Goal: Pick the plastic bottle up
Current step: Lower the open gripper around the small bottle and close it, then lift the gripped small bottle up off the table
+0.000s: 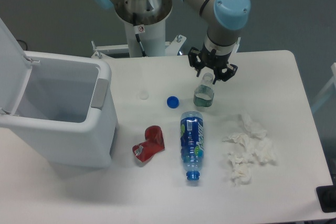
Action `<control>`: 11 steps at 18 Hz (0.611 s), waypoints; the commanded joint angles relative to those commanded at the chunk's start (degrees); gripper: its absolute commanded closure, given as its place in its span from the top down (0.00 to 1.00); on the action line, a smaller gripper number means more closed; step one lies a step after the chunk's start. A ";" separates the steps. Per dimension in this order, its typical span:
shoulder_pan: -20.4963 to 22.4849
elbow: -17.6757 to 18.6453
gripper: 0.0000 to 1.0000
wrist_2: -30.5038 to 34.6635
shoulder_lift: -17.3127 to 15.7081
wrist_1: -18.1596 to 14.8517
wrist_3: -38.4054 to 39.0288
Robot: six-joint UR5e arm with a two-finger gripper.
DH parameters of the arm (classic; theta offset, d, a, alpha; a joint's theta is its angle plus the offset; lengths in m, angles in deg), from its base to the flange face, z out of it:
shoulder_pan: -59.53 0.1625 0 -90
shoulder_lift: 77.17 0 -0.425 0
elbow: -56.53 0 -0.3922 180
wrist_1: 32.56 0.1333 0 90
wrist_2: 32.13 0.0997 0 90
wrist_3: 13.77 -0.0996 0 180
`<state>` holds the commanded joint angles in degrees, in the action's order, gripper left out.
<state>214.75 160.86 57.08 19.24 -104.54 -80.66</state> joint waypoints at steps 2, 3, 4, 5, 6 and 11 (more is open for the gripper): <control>0.00 -1.05 0.00 0.09 0.26 0.09 -0.09; 0.00 -2.45 0.00 0.26 0.70 -0.43 -0.09; 0.00 -3.59 0.00 0.26 0.96 -0.87 0.00; 0.09 -4.48 0.00 0.09 0.97 -0.88 0.17; 0.26 -5.36 0.00 -0.09 0.97 -0.79 0.35; 0.26 -13.77 0.00 -4.39 1.40 -5.34 2.28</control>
<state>215.01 147.09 52.68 20.65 -109.88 -78.38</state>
